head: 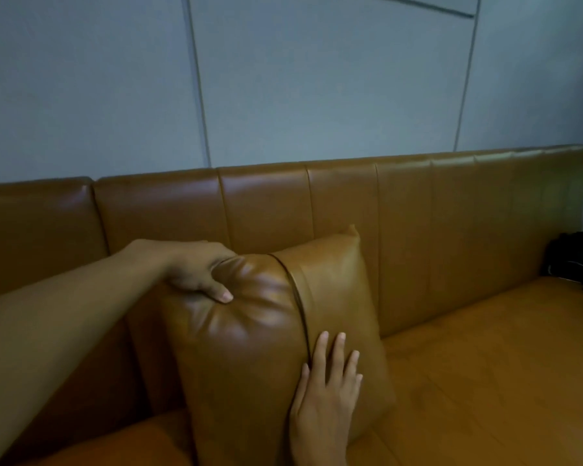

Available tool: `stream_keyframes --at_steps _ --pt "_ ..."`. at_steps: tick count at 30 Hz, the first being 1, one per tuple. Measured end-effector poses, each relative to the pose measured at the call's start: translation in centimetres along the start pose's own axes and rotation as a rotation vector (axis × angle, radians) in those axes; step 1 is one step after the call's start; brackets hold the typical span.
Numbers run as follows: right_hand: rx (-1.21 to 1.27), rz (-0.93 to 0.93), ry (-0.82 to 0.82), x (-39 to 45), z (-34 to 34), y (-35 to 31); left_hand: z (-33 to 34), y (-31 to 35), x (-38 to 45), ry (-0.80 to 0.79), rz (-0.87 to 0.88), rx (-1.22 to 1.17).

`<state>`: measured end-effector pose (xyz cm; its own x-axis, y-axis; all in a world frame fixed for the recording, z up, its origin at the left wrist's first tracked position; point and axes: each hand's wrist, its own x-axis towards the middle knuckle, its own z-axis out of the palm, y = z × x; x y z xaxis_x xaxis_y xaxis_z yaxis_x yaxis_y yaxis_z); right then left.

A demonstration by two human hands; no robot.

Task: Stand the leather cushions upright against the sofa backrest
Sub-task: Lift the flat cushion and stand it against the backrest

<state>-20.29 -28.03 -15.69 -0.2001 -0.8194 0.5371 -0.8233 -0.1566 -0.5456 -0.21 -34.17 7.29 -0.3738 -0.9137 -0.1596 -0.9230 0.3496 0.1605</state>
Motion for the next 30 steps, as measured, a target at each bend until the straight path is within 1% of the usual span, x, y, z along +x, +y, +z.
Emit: stream_keyframes --at_steps 4,7,12,15,17,19,22,25,28,30 --pt "0.027 -0.011 0.023 0.5 1.1 -0.1 -0.7 -0.5 1.4 -0.015 0.022 0.002" --pt "0.048 -0.016 0.025 1.3 2.0 0.2 -1.2 -0.5 2.6 0.005 0.040 0.027" --pt "0.049 -0.078 0.025 2.6 3.1 1.0 -0.1 -1.4 3.7 0.036 0.011 0.076" --pt "0.037 -0.135 0.038 3.6 3.6 0.4 0.9 -2.1 3.8 0.093 -0.025 0.119" --pt "0.042 -0.134 0.042 4.0 4.0 -0.2 1.6 -2.4 3.7 0.135 -0.039 0.128" --pt "0.042 -0.120 0.043 3.9 4.3 -0.5 2.4 -2.5 3.4 0.144 -0.052 0.155" --pt "0.032 -0.107 0.044 3.6 4.5 -0.5 3.8 -2.5 2.8 0.173 -0.046 0.265" --pt "0.010 -0.101 0.016 3.6 4.3 -0.6 5.4 -2.3 2.1 0.247 -0.088 0.353" --pt "0.009 -0.092 0.007 3.3 3.5 -0.9 6.2 -2.2 1.0 0.314 -0.106 0.342" --pt "0.025 -0.127 0.037 2.7 2.9 -1.7 6.6 -2.5 -0.5 0.356 -0.123 0.328"
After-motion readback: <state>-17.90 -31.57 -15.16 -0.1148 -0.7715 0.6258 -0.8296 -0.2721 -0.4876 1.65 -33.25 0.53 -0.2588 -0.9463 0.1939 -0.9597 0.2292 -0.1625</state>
